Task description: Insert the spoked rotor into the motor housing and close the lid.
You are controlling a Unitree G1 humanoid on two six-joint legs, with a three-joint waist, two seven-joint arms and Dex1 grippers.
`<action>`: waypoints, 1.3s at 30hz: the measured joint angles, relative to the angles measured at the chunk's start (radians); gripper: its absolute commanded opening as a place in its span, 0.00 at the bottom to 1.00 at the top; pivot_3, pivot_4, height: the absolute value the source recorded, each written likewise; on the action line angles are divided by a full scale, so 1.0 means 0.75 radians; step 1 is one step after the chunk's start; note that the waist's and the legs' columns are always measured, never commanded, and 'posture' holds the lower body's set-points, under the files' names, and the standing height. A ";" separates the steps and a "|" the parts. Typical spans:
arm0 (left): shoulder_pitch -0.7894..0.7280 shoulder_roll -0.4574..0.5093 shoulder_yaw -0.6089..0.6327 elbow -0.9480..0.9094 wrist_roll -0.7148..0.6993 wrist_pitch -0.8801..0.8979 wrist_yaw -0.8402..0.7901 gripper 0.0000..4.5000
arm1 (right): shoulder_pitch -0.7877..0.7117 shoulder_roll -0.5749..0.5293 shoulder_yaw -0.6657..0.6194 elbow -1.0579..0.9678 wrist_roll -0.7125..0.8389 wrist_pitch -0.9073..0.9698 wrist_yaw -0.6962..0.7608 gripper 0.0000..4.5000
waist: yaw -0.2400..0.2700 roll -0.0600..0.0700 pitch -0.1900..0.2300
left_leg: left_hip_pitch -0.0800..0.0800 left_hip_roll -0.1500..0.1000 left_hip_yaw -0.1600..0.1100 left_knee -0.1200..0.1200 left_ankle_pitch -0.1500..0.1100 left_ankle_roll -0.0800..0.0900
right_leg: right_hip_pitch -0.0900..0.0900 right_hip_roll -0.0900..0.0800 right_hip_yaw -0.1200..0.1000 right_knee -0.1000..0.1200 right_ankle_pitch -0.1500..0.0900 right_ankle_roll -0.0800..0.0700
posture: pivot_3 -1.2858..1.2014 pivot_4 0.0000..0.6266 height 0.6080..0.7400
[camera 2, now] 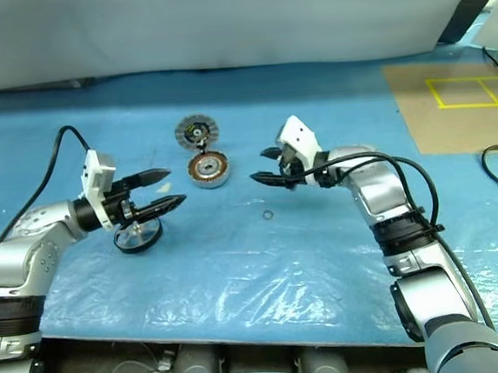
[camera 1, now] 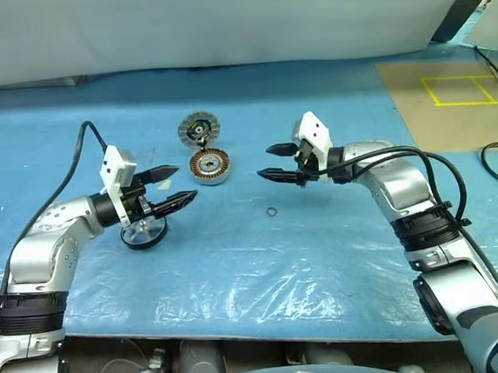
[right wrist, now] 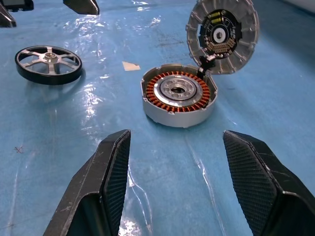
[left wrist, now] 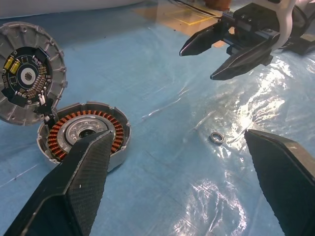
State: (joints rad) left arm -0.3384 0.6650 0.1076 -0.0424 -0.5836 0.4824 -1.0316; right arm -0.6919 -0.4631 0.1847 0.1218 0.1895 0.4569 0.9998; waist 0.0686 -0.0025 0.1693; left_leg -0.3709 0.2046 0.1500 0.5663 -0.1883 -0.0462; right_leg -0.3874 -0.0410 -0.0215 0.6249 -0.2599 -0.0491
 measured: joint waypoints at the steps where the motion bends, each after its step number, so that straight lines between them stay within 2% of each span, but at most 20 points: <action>1: 0.000 -0.001 0.000 0.001 0.001 -0.001 0.000 1.00 | -0.008 0.005 0.003 0.000 0.001 0.005 0.000 0.69 | 0.000 0.000 0.000 | 0.000 0.000 0.000 0.000 0.000 0.000 | 0.000 0.000 0.000 0.000 0.000 0.000 | 0.52 0.24 1.00; 6: 0.003 0.000 -0.010 0.026 0.055 -0.032 -0.006 1.00 | -0.081 0.061 0.050 0.014 0.000 0.087 -0.005 0.69 | -0.001 0.000 0.000 | -0.002 0.000 0.000 0.000 0.001 0.001 | -0.002 0.001 -0.002 0.000 0.000 -0.001 | 0.52 0.24 1.00; 12: 0.007 -0.010 -0.010 0.048 0.073 -0.066 -0.012 1.00 | -0.147 0.058 0.106 0.036 -0.038 0.108 0.010 0.69 | 0.004 0.000 0.000 | -0.006 0.000 0.000 0.000 0.001 0.001 | -0.004 0.000 -0.003 0.000 0.000 -0.001 | 0.52 0.24 1.00; 15: 0.007 -0.045 -0.009 0.056 0.077 -0.094 -0.002 1.00 | -0.155 0.056 0.108 0.053 -0.045 0.075 0.009 0.81 | 0.003 0.000 0.000 | -0.006 0.000 0.000 0.001 0.000 0.000 | -0.004 0.000 -0.003 0.000 0.000 -0.001 | 0.52 0.24 1.00; 17: 0.008 -0.053 -0.009 0.057 0.076 -0.096 -0.001 1.00 | -0.155 0.056 0.108 0.073 -0.044 0.061 0.012 0.96 | 0.002 0.000 0.000 | -0.007 0.000 0.000 0.001 0.000 0.000 | -0.005 0.001 -0.003 0.001 0.000 -0.001 | 0.52 0.24 1.00; 18: 0.008 -0.053 -0.009 0.057 0.075 -0.095 -0.002 1.00 | -0.155 0.055 0.107 0.079 -0.044 0.058 0.014 0.99 | 0.002 0.000 0.000 | -0.006 0.000 0.000 0.001 0.000 0.000 | -0.005 0.001 -0.003 0.001 0.000 -0.001 | 0.52 0.24 1.00; 26: 0.008 -0.052 -0.009 0.059 0.077 -0.090 -0.016 1.00 | -0.155 0.022 0.115 0.079 -0.042 0.035 0.102 0.99 | 0.002 0.000 0.000 | -0.007 0.000 0.000 0.002 0.001 0.001 | -0.005 0.001 -0.003 0.001 0.000 -0.001 | 0.52 0.24 1.00; 31: -0.005 -0.075 0.000 0.106 0.103 -0.131 0.035 1.00 | -0.197 0.018 0.227 0.087 -0.085 0.026 0.185 0.99 | -0.001 0.000 0.000 | -0.007 0.000 0.000 0.003 0.001 0.001 | -0.005 0.001 -0.003 0.003 0.000 -0.002 | 0.52 0.24 1.00; 39: -0.008 -0.078 0.007 0.117 0.129 -0.177 0.052 1.00 | -0.545 0.266 0.320 0.475 -0.270 -0.026 0.079 0.99 | -0.008 0.000 0.000 | -0.014 0.002 0.000 0.012 0.000 0.000 | -0.019 0.000 -0.003 0.021 -0.003 -0.009 | 0.52 0.24 1.00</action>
State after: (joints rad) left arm -0.3442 0.6066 0.1130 0.0450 -0.4868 0.3495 -0.9925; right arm -1.1007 -0.2633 0.4243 0.4778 -0.0131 0.4378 1.0590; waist 0.0628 -0.0026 0.1693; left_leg -0.3812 0.2062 0.1499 0.5755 -0.1884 -0.0463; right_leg -0.4017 -0.0407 -0.0239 0.6406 -0.2620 -0.0560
